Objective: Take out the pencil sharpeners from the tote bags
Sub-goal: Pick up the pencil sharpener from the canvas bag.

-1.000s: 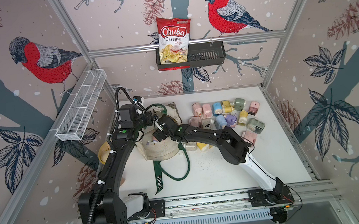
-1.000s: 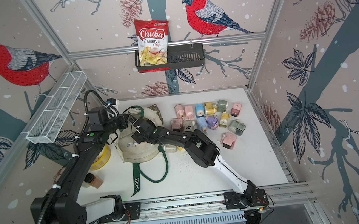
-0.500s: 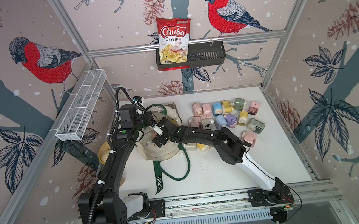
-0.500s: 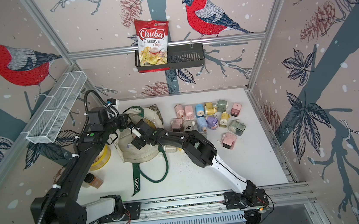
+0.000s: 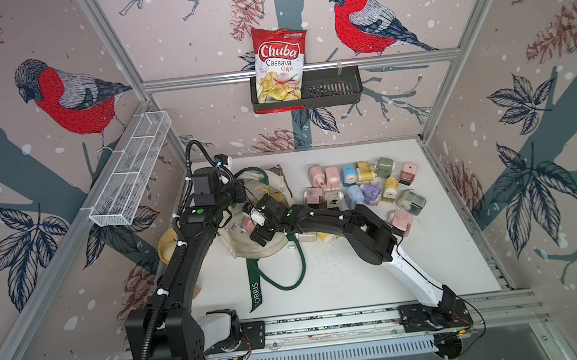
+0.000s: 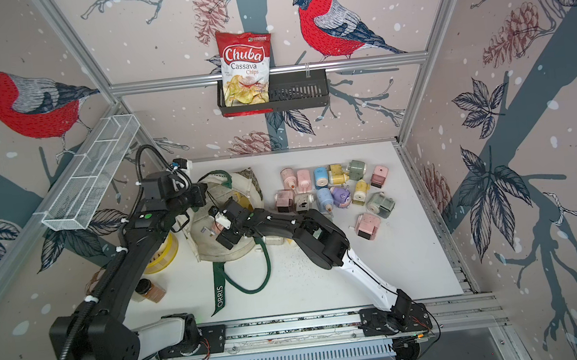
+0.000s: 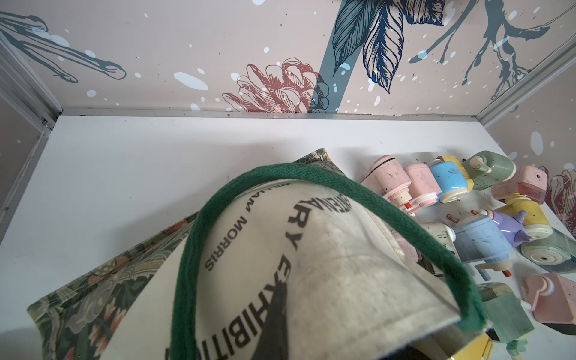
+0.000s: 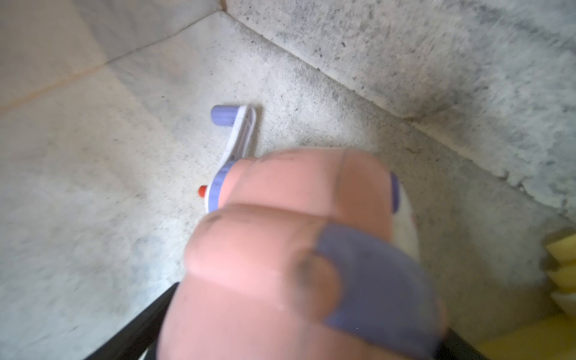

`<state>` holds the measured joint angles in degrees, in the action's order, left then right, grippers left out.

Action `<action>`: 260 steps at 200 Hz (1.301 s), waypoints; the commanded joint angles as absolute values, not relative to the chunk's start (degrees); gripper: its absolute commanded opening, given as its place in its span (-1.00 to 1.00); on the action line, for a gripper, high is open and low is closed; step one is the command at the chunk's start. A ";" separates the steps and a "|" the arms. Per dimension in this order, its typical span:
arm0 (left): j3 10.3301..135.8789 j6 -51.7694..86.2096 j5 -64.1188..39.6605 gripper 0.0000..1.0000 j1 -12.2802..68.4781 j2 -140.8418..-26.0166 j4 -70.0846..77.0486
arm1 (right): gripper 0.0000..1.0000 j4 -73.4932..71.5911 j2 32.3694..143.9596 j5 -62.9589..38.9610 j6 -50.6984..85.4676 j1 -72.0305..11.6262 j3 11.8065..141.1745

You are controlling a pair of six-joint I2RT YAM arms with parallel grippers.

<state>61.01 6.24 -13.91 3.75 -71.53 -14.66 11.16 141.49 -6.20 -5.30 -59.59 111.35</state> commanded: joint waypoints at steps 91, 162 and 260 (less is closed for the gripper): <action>61.15 6.78 -14.32 -1.00 3.52 -71.57 -12.04 | 1.00 6.38 144.84 2.68 -2.74 -60.07 116.07; 61.20 6.77 -14.15 -1.00 3.56 -71.64 -12.16 | 0.50 5.62 143.49 0.61 -4.44 -61.24 115.59; 61.31 6.81 -13.99 -1.00 3.52 -71.86 -12.35 | 0.21 1.86 127.85 3.33 -1.44 -64.59 97.34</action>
<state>61.01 6.24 -13.87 3.73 -71.81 -14.63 5.80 133.25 1.72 -3.16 -63.46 102.94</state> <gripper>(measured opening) 0.057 0.790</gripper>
